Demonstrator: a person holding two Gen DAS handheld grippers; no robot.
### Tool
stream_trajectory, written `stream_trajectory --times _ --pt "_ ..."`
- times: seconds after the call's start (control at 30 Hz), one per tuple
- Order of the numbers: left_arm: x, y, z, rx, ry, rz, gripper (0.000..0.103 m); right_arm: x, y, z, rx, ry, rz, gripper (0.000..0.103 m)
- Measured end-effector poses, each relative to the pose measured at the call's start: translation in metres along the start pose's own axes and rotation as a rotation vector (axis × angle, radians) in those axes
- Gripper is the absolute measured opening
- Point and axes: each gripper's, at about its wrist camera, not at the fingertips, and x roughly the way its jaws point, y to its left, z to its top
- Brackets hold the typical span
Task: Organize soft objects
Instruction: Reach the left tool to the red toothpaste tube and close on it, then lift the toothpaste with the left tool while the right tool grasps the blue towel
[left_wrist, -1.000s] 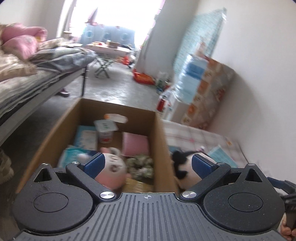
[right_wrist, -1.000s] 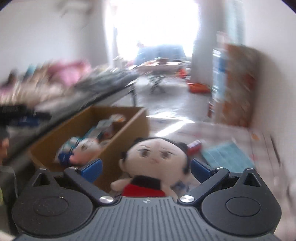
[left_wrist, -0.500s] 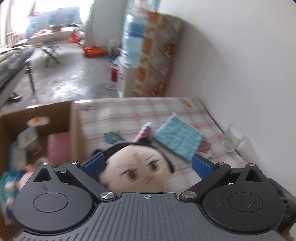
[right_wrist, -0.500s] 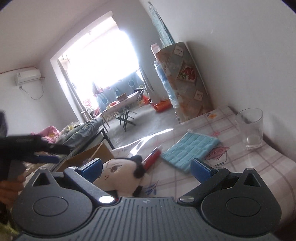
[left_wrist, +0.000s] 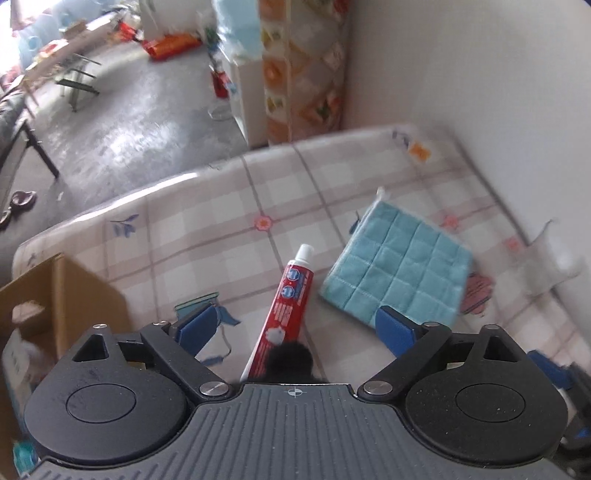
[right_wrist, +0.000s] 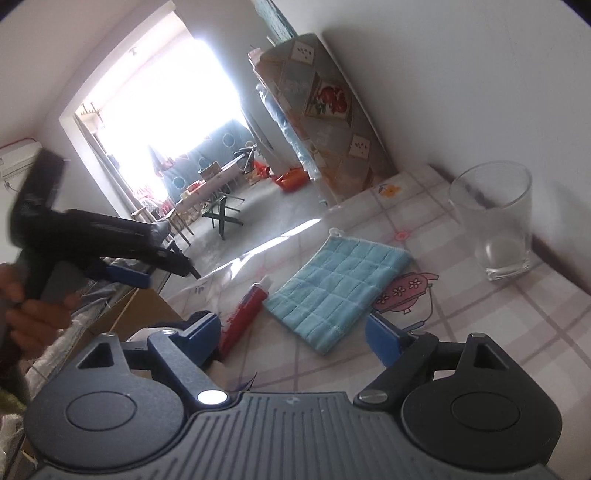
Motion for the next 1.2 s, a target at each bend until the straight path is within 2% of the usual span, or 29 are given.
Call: stream_trajectory --times 0.13,0.23,0.47,0.5,0.57,0.67,0.83,0.97,1.2 --pt "0.042 -0.008 0.015 0.091 0.107 0.027 0.082 0.01 -0.006 0.003 -0.007 -0.011 0.014 0.088" --pt "0.063 -0.01 0.022 0.127 0.147 0.049 0.074 0.012 -0.012 0.003 -0.007 -0.024 0.018 0.088" --pt "0.09 -0.007 0.027 0.148 0.214 0.065 0.052 0.009 -0.025 0.001 0.015 -0.039 0.038 0.088" --pt "0.093 -0.006 0.026 0.147 0.221 0.061 0.051 0.009 -0.027 0.002 0.018 -0.041 0.042 0.088" --pt "0.092 -0.006 0.028 0.146 0.211 0.049 0.046 0.008 -0.029 0.002 0.025 -0.045 0.05 0.088" --pt "0.09 -0.005 0.028 0.128 0.209 0.013 0.03 0.007 -0.03 0.0 0.025 -0.048 0.053 0.088" --pt "0.085 -0.011 0.023 0.137 0.157 0.056 0.027 0.007 -0.034 -0.003 0.027 -0.047 0.037 0.088" --pt "0.067 -0.009 0.023 0.102 0.08 0.055 0.027 0.006 -0.037 -0.004 0.036 -0.052 0.024 0.088" --pt "0.012 -0.005 0.015 0.039 -0.12 0.032 0.026 0.008 -0.037 -0.005 0.021 -0.066 -0.01 0.088"
